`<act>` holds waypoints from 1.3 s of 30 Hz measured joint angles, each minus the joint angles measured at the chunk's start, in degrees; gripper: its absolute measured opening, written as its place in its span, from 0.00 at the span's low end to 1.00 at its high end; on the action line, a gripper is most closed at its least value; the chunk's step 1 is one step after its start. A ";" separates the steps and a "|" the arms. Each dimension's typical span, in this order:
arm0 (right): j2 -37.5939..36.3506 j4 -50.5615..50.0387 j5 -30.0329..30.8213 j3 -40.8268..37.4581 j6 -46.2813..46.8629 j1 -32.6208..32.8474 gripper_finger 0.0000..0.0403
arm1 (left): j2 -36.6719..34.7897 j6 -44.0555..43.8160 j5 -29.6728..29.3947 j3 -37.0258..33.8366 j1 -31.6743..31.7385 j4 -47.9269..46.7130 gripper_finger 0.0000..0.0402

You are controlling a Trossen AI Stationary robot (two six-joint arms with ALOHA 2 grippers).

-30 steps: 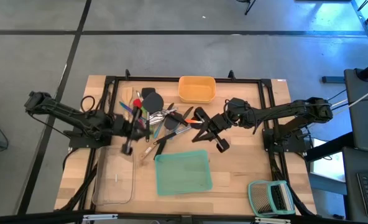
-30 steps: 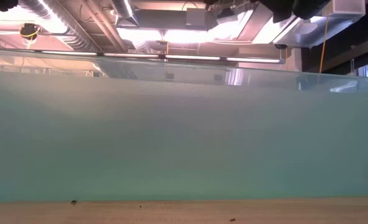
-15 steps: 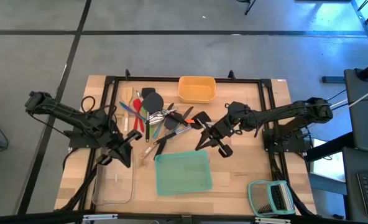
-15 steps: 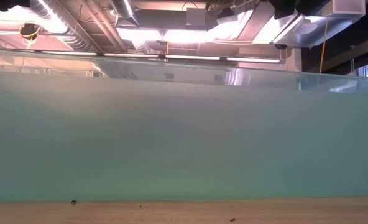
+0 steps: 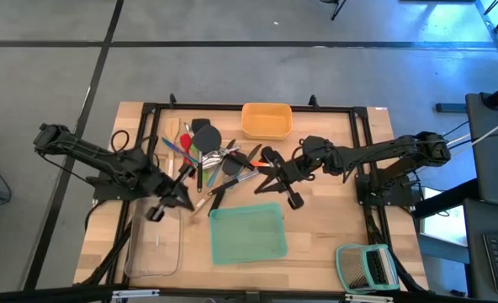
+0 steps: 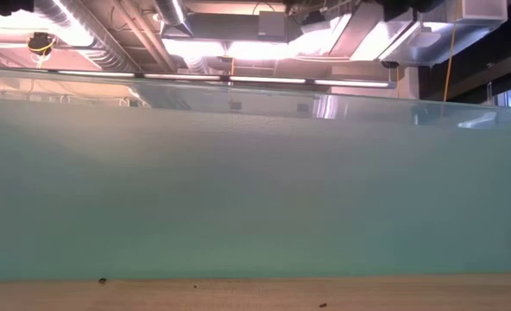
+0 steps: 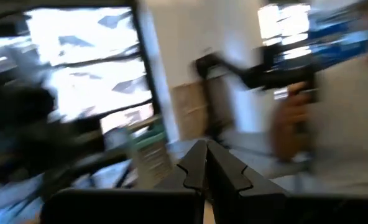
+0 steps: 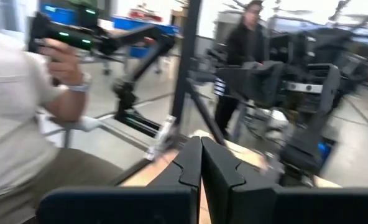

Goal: Pick & Place Kitchen Items
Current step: Put the violet table knife into the green bin

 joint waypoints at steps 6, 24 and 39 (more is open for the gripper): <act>0.00 -0.03 12.33 0.00 0.01 0.00 0.02 | 0.00 -0.02 -22.58 0.00 0.93 -6.80 0.01; 8.68 -21.26 19.85 12.97 3.71 -2.40 0.02 | -1.31 -22.89 -40.16 11.08 0.63 -50.10 0.01; 35.84 -48.46 21.51 47.63 8.60 -5.28 0.06 | -6.09 -55.55 -54.53 11.37 0.63 -82.91 0.01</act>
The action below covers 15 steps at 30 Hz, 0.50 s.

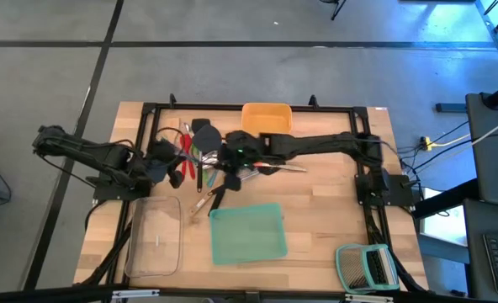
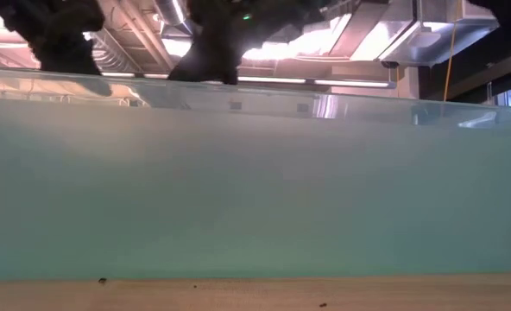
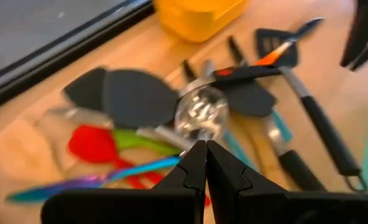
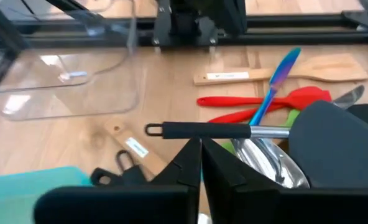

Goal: Pick & Place Kitchen Items
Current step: Put the violet table knife into the green bin

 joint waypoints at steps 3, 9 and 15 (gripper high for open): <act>3.60 -1.52 -0.04 4.67 -0.43 -0.12 0.16 | -1.09 -4.37 -0.01 -0.31 -0.01 -5.20 0.01; 6.94 0.24 2.65 8.21 -0.72 0.29 0.43 | -3.13 -6.63 1.52 -2.91 -0.01 -7.94 0.01; 8.41 6.57 4.00 8.98 -2.98 0.73 0.59 | -5.73 -9.15 -0.02 -2.93 -0.01 -11.03 0.01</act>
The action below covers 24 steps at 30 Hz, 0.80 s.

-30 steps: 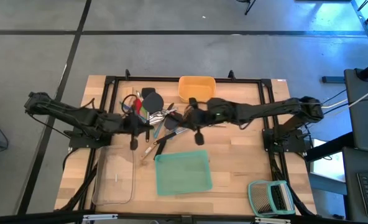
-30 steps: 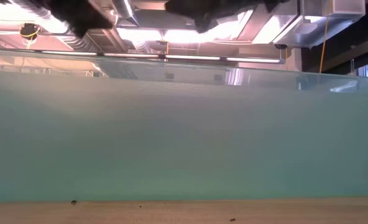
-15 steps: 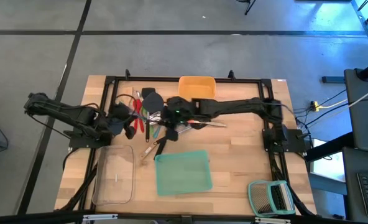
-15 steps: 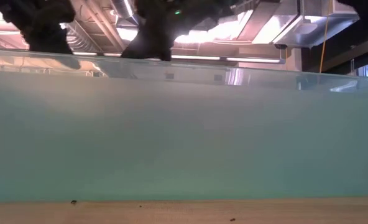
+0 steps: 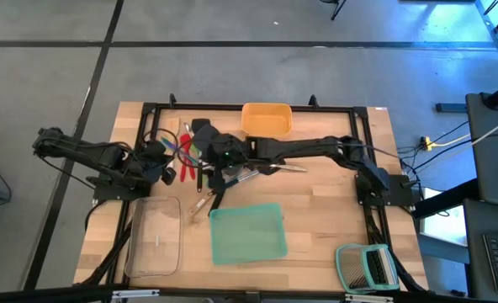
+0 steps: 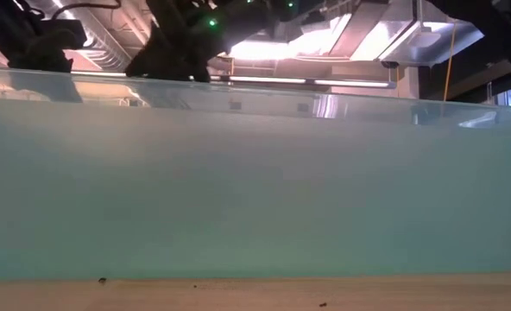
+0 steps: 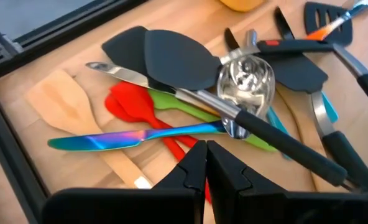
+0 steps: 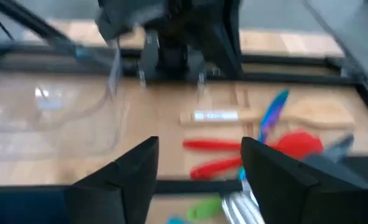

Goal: Pick & Place Kitchen Items
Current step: Put the violet table knife into the green bin

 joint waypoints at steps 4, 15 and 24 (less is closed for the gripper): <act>0.06 0.33 0.94 -0.02 1.13 -0.84 0.60 | -1.48 0.05 -0.46 0.00 0.00 -0.54 0.01; -1.42 -7.82 -0.88 -0.09 2.14 0.43 0.58 | 0.65 -6.61 -4.76 -2.80 0.16 4.16 0.01; -7.80 -31.81 -4.66 -0.10 -0.86 4.19 0.58 | 6.77 10.02 4.69 -2.10 8.56 13.67 0.05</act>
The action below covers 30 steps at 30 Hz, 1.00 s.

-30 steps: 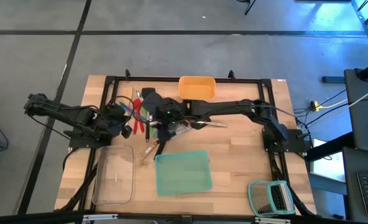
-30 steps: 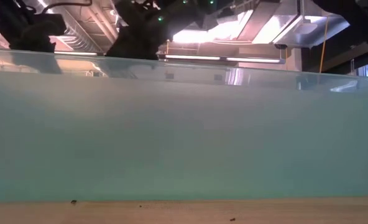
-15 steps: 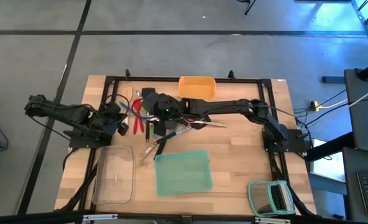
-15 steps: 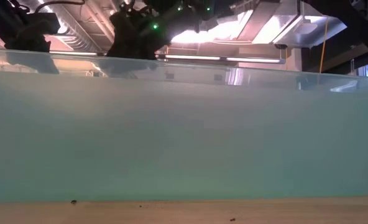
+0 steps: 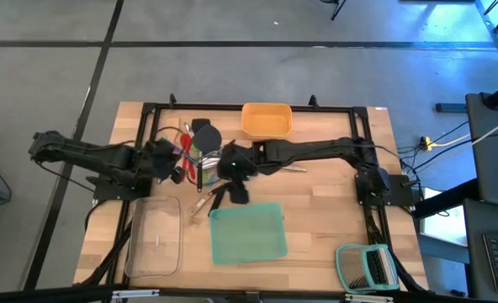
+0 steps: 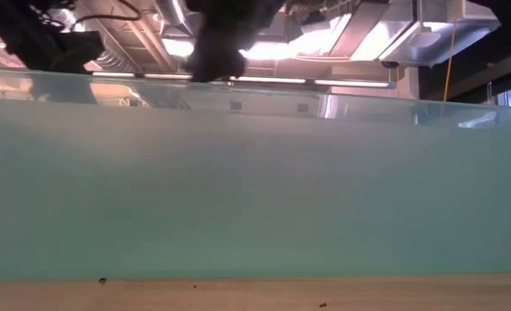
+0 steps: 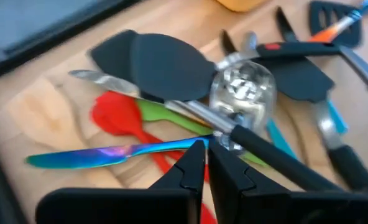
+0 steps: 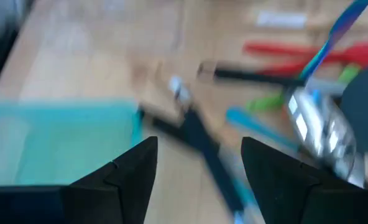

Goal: Pick & Place Kitchen Items
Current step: Put the violet table knife into the green bin

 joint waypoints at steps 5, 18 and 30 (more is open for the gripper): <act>-2.17 -13.17 0.04 0.02 -4.13 2.07 0.58 | 4.15 13.11 10.39 2.34 7.09 5.98 0.12; -2.01 -29.97 0.17 -8.40 -2.98 4.81 0.58 | 22.01 39.05 20.03 16.68 15.11 6.29 0.31; -16.76 -2.51 -2.46 -29.59 -1.12 4.64 0.58 | 31.16 46.07 20.89 23.52 18.09 -9.20 0.31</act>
